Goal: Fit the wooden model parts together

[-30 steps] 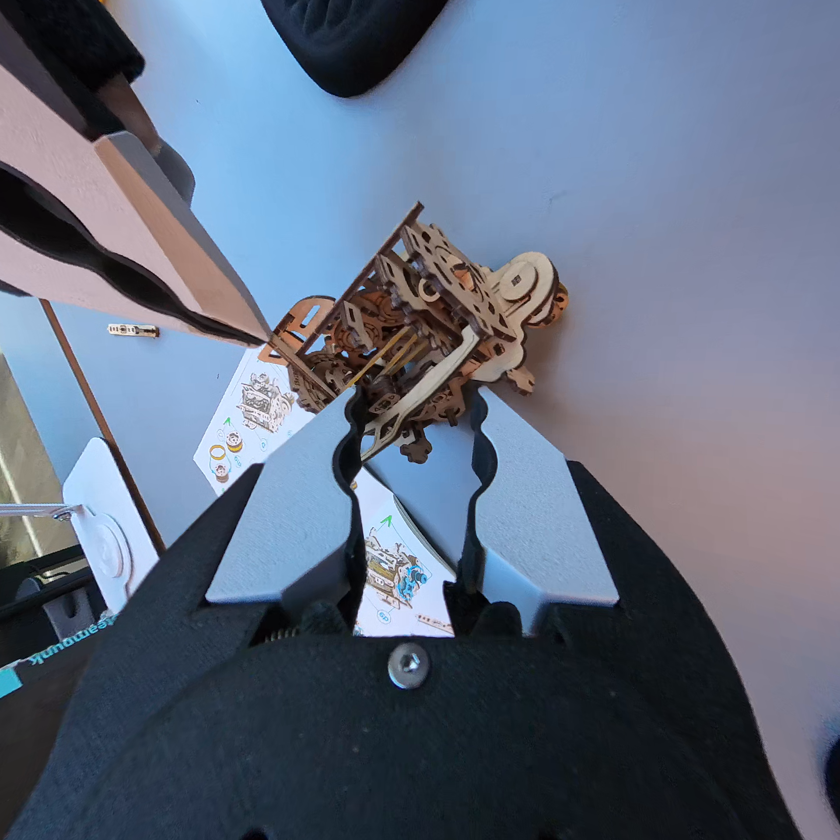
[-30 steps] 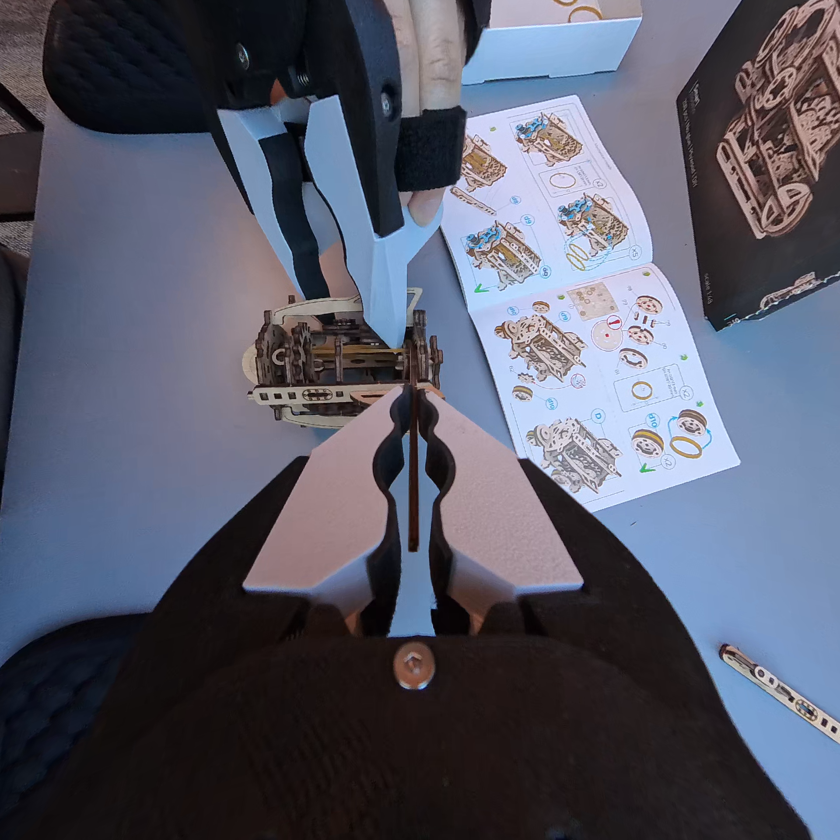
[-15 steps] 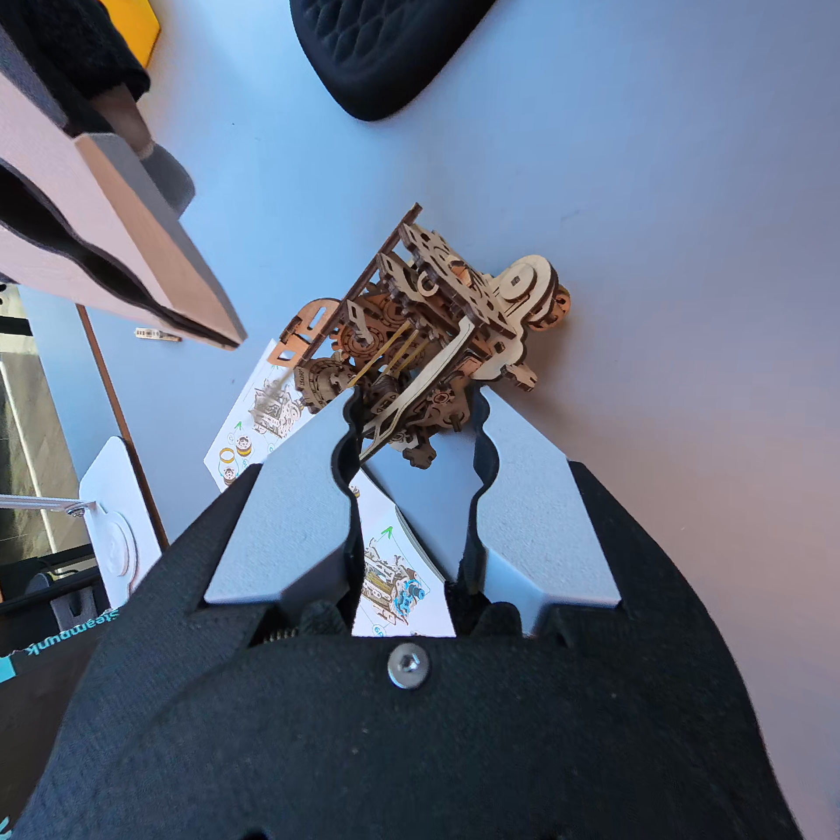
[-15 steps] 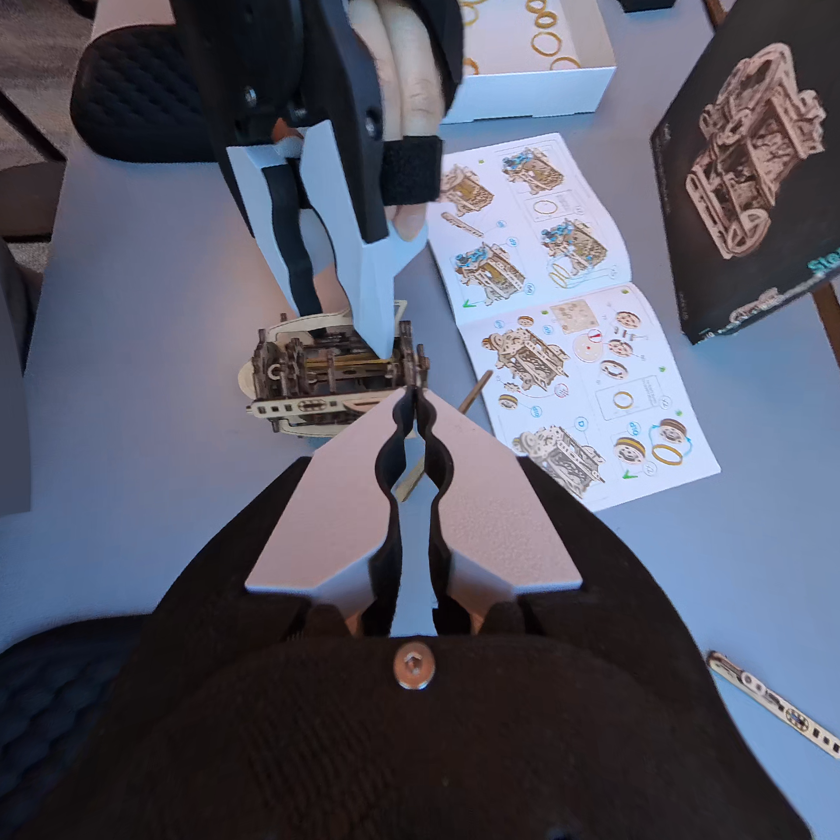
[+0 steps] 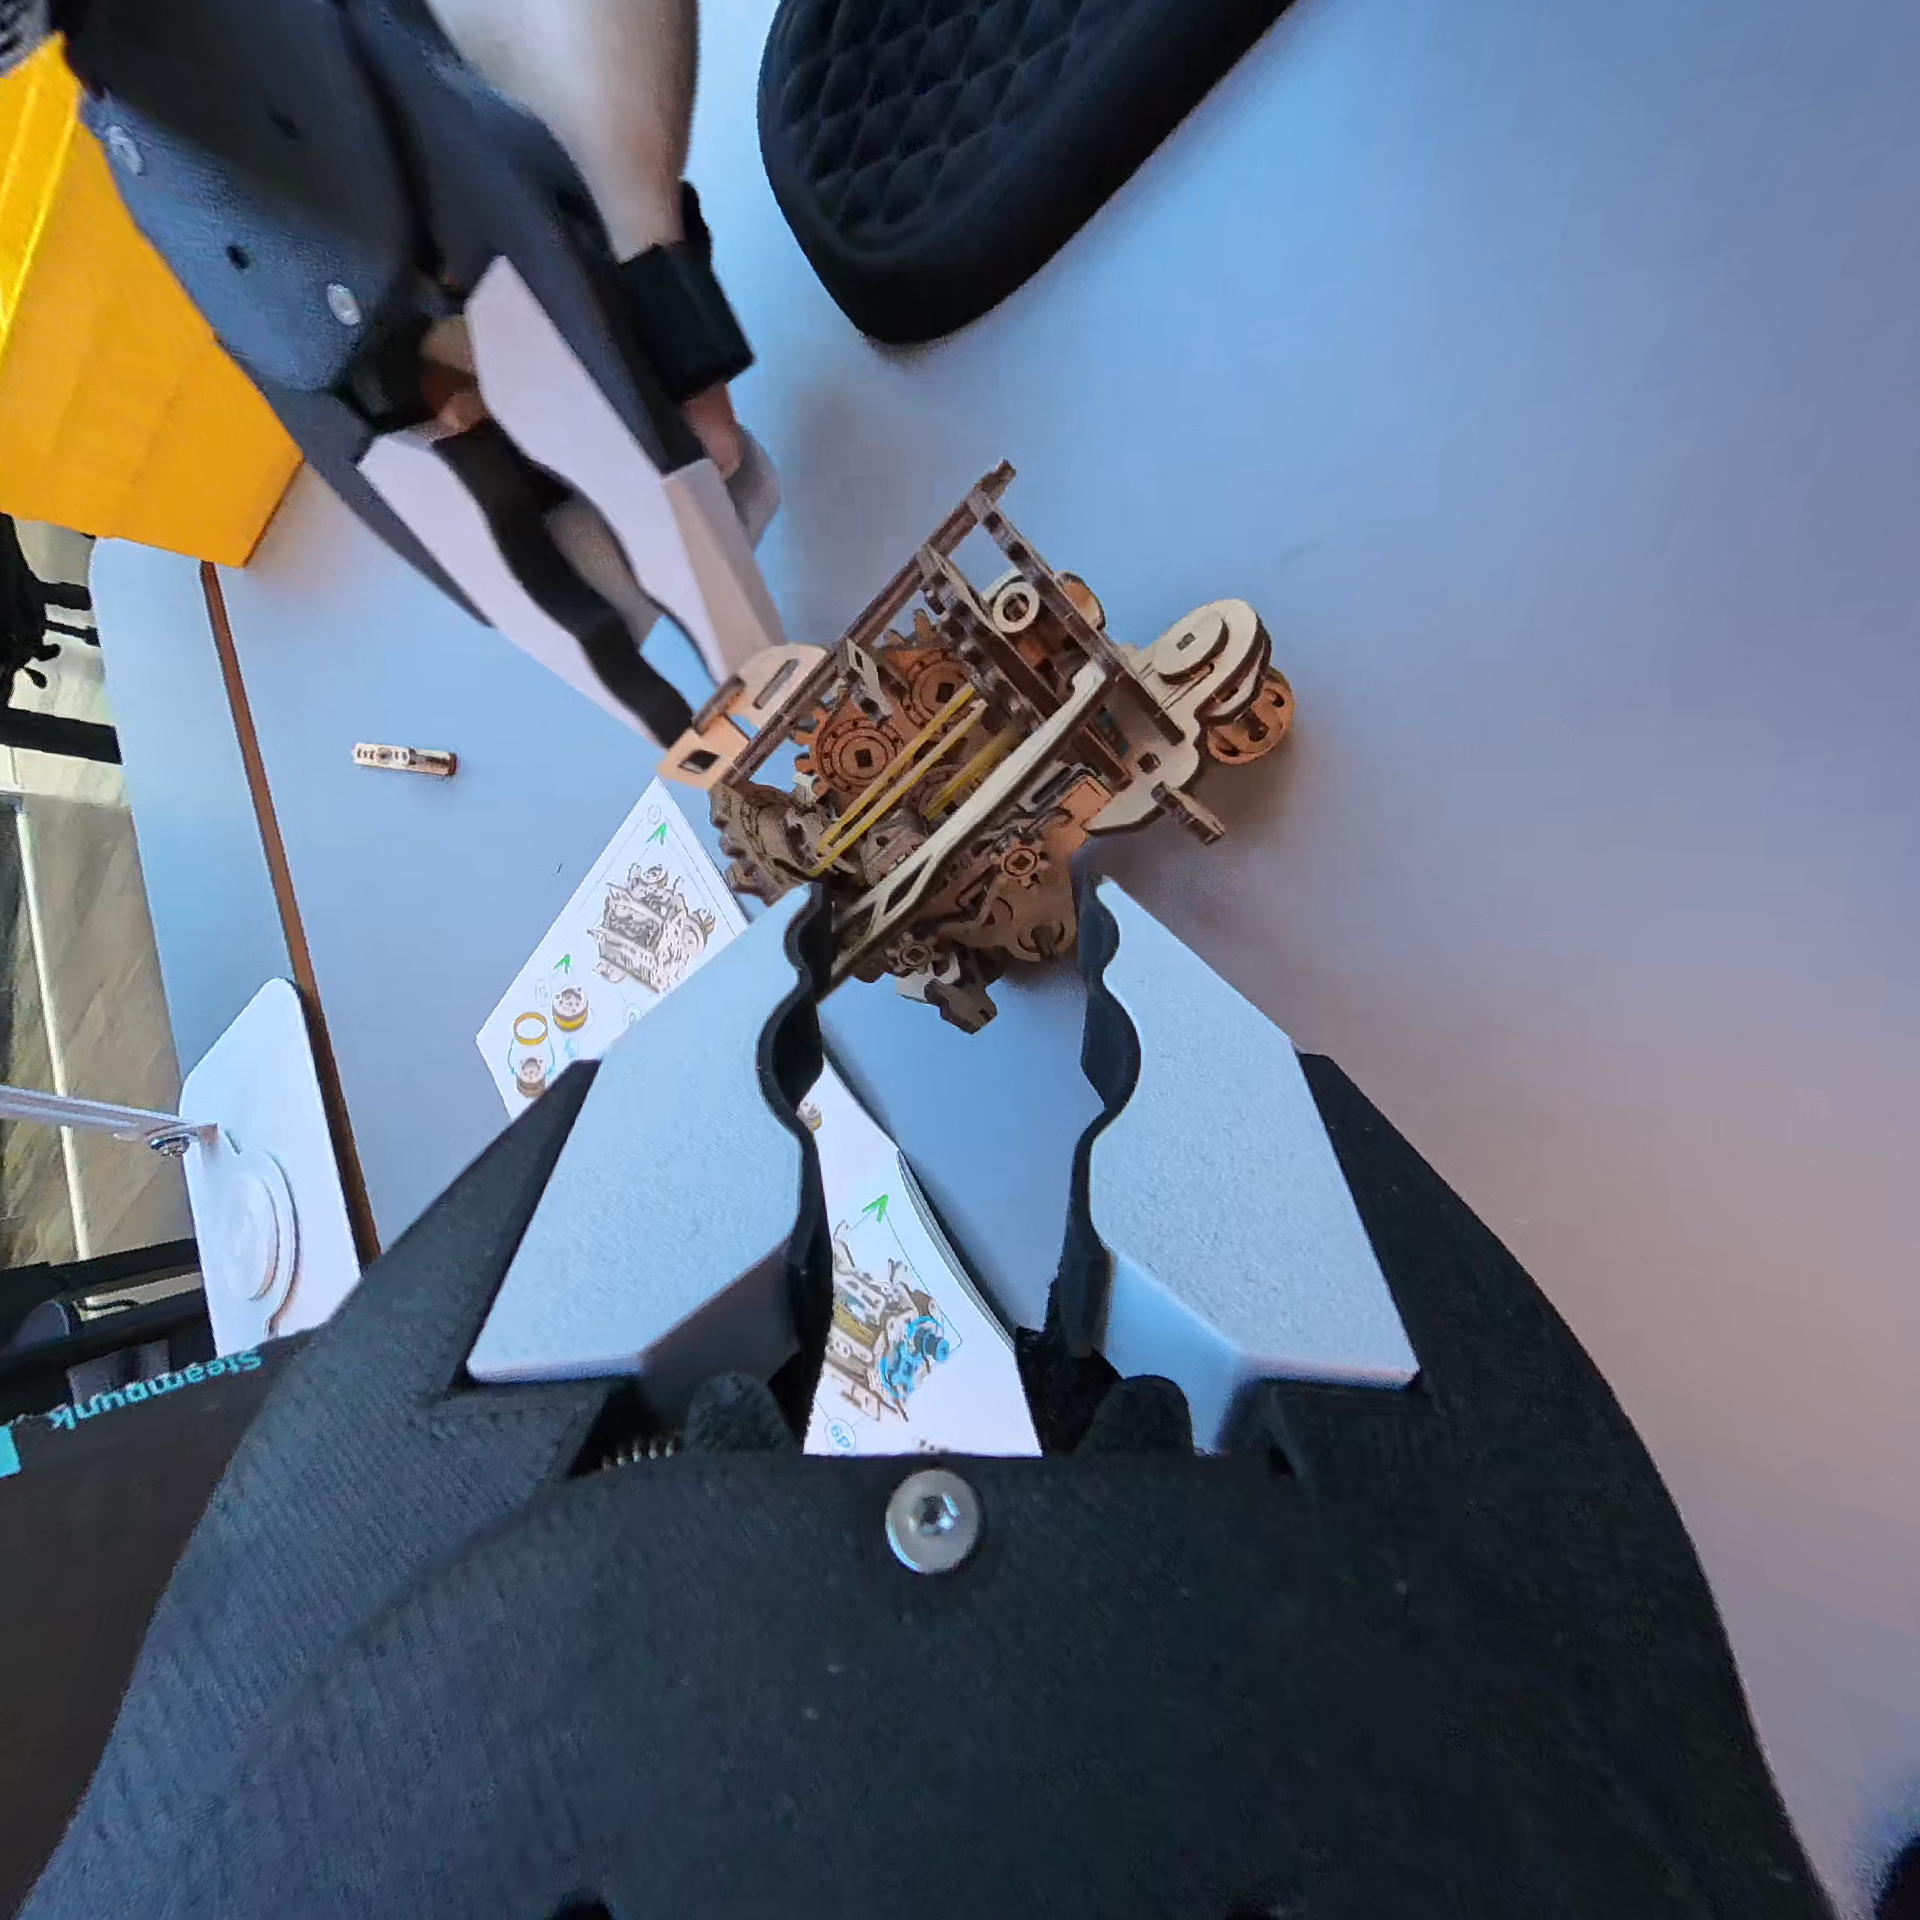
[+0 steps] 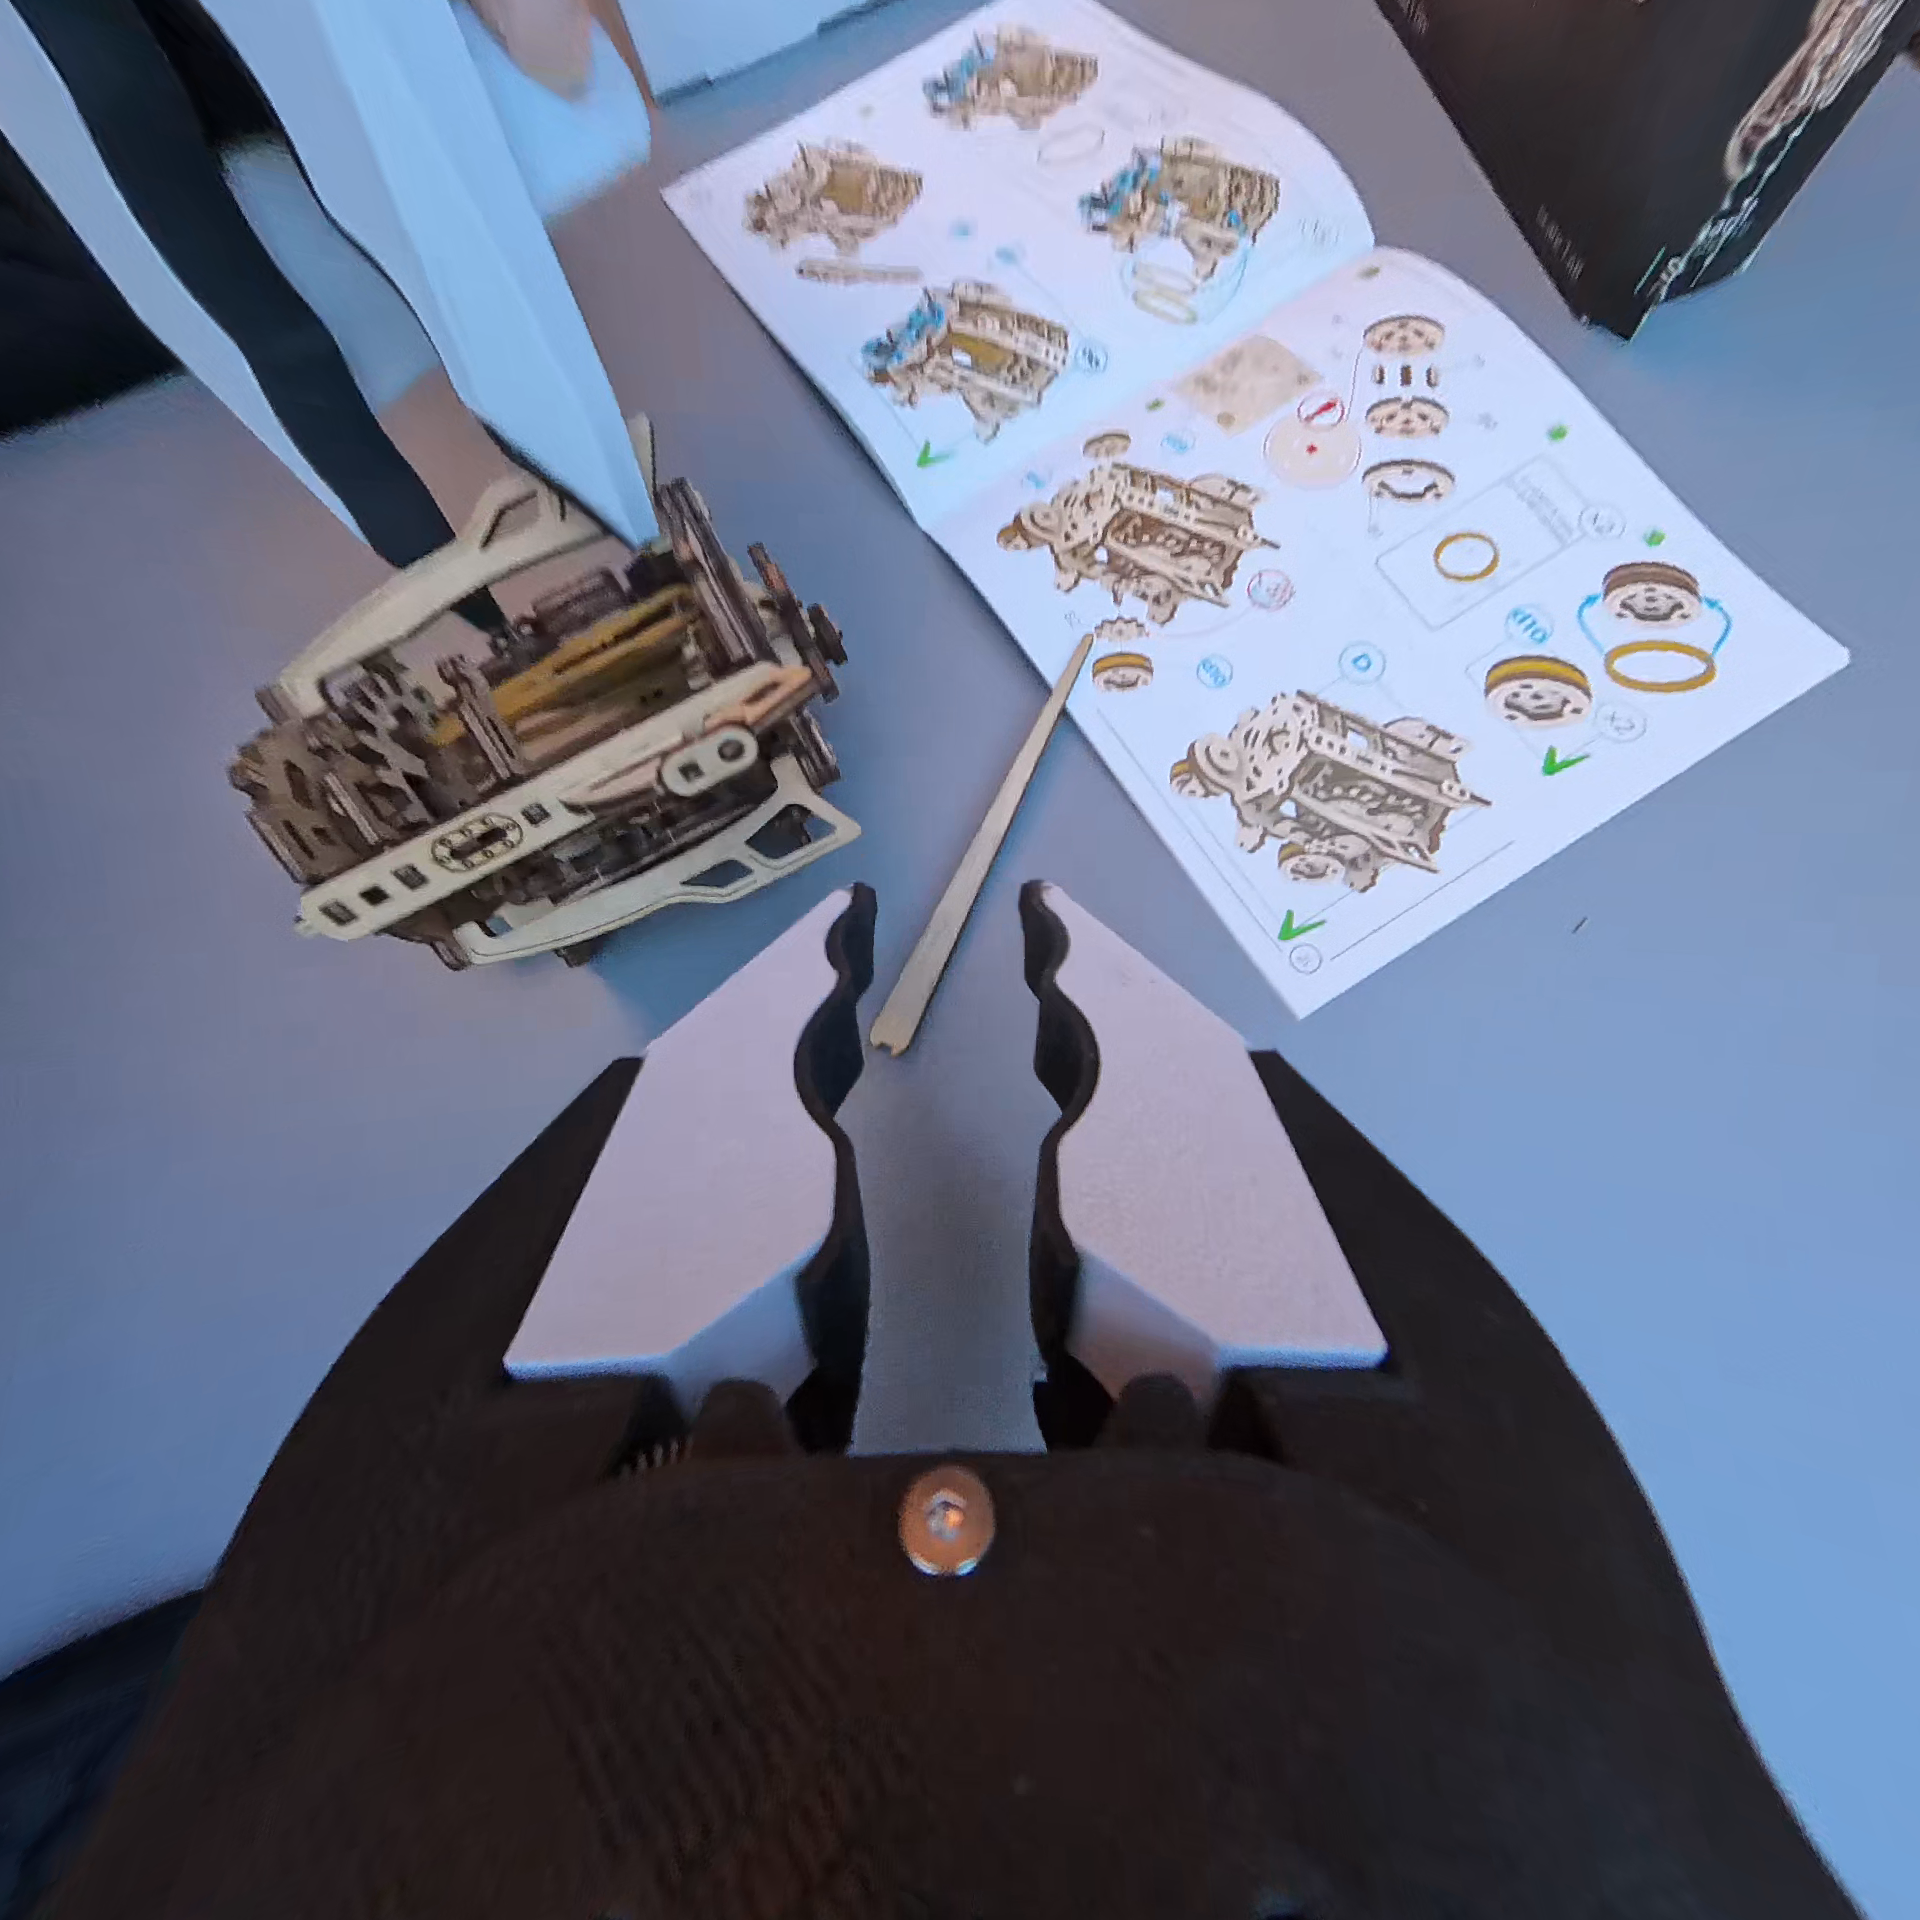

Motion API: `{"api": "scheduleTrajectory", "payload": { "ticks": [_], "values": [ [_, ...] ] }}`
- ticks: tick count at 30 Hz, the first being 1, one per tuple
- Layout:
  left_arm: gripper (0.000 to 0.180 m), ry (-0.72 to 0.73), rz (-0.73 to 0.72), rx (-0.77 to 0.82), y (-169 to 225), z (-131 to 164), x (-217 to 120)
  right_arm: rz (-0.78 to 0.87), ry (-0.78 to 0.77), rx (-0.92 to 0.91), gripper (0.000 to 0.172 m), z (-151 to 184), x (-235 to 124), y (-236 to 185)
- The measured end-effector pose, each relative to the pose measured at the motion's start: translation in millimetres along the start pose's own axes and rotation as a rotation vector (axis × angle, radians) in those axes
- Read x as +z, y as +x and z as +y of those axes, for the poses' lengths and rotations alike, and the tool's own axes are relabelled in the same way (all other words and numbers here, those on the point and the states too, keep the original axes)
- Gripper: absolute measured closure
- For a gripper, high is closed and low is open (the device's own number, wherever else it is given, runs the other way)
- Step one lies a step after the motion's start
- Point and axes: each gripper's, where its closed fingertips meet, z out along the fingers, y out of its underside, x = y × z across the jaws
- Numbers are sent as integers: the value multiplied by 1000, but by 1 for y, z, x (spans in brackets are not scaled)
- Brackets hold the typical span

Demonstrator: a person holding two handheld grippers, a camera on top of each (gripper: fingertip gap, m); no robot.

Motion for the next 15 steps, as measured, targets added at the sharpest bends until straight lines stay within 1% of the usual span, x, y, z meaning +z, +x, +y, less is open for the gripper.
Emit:
{"api": "scheduleTrajectory", "payload": {
  "ticks": [1, 6, 10, 13, 14, 15],
  "values": [
    [135, 0, -3, -2, 1, 1, 0, 22, -13, -19, 144, 3, 2, 0],
    [135, 7, -13, -8, 4, 0, -2, 51, -52, -48, 143, 13, 7, -4],
    [136, 35, -43, -27, 1, -6, -10, 40, -73, -39, 142, 21, 12, -7],
    [136, 45, -69, -28, -1, -9, -15, 71, -57, -59, 146, 21, 12, -5],
    [136, 44, -77, -28, -1, -9, -17, 78, -55, -71, 151, 20, 12, -4],
    [136, 46, -86, -30, -2, -10, -19, 79, -57, -91, 164, 21, 11, -4]
  ]
}}
